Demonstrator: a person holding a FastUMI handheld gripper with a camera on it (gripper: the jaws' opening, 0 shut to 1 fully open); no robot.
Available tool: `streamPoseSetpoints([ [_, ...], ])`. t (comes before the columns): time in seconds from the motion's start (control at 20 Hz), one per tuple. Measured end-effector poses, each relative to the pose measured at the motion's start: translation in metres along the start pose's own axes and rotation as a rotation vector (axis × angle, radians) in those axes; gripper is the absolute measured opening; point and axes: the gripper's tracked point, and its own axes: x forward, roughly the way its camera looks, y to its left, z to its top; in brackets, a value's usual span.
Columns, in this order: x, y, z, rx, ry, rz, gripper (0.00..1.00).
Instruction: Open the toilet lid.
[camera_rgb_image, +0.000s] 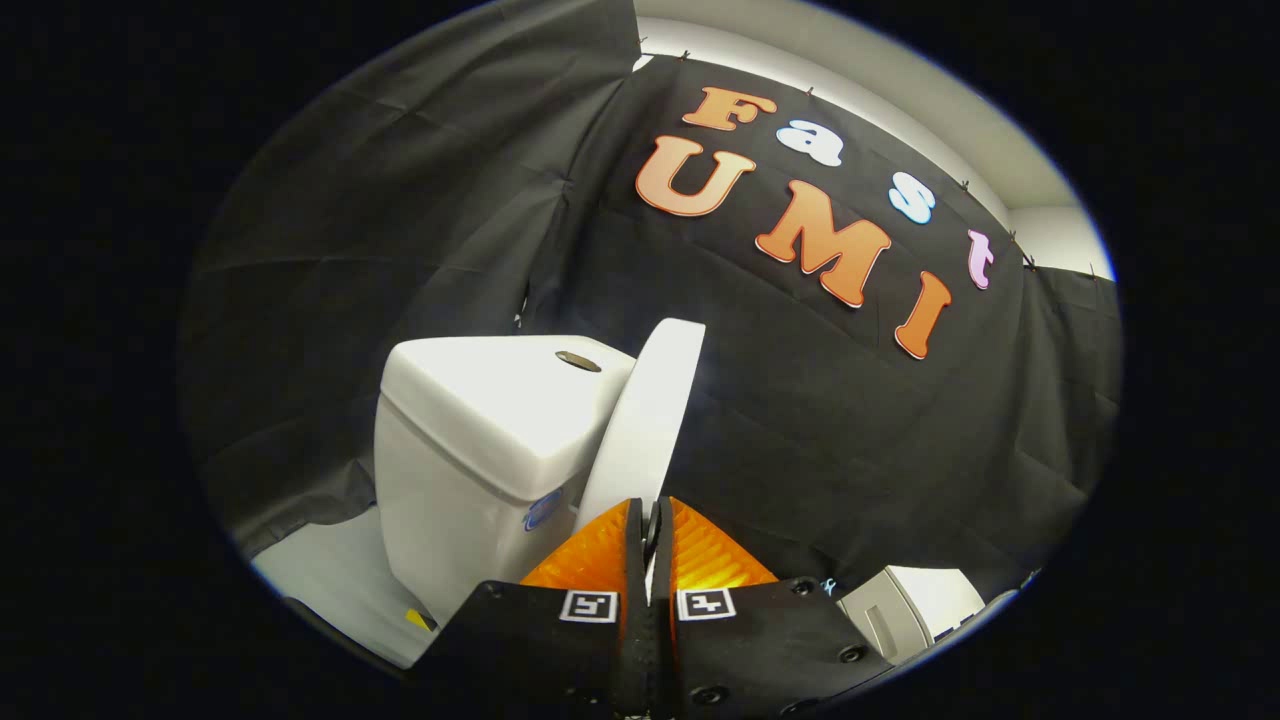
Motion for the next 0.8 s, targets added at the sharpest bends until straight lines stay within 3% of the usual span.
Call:
streamPoseSetpoints([
  [0.45,-0.003,-0.010,-0.003,0.046,0.037,0.010,0.11],
  [0.7,-0.005,-0.008,0.001,0.228,0.048,0.135,0.14],
  [0.8,-0.013,-0.016,0.017,0.281,0.000,0.164,0.22],
])
